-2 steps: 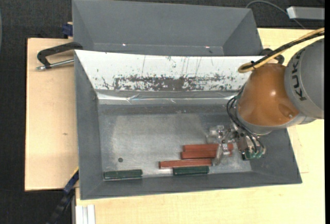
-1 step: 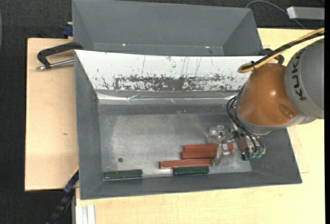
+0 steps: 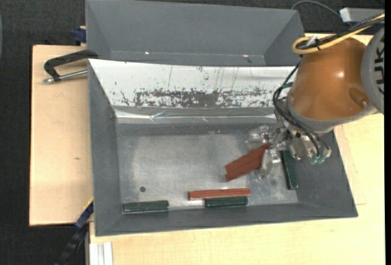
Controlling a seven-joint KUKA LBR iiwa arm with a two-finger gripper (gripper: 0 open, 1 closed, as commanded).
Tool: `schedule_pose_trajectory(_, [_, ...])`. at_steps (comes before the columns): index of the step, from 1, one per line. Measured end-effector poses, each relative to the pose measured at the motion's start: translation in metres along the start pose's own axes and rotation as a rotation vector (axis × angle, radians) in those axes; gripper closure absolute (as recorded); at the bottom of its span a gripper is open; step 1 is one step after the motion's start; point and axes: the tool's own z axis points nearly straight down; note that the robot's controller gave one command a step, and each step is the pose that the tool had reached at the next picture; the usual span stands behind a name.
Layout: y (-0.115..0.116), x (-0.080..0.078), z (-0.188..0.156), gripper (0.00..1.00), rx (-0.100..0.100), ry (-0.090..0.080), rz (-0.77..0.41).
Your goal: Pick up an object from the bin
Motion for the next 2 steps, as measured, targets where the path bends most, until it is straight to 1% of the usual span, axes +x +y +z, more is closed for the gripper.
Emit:
schedule_pose_trajectory(1, [0.0, 0.0, 0.0, 1.0, 0.0, 0.0, 0.0])
schedule_pose_trajectory(2, [-0.017, 0.001, -0.051, 1.0, -0.002, 0.005, -0.006])
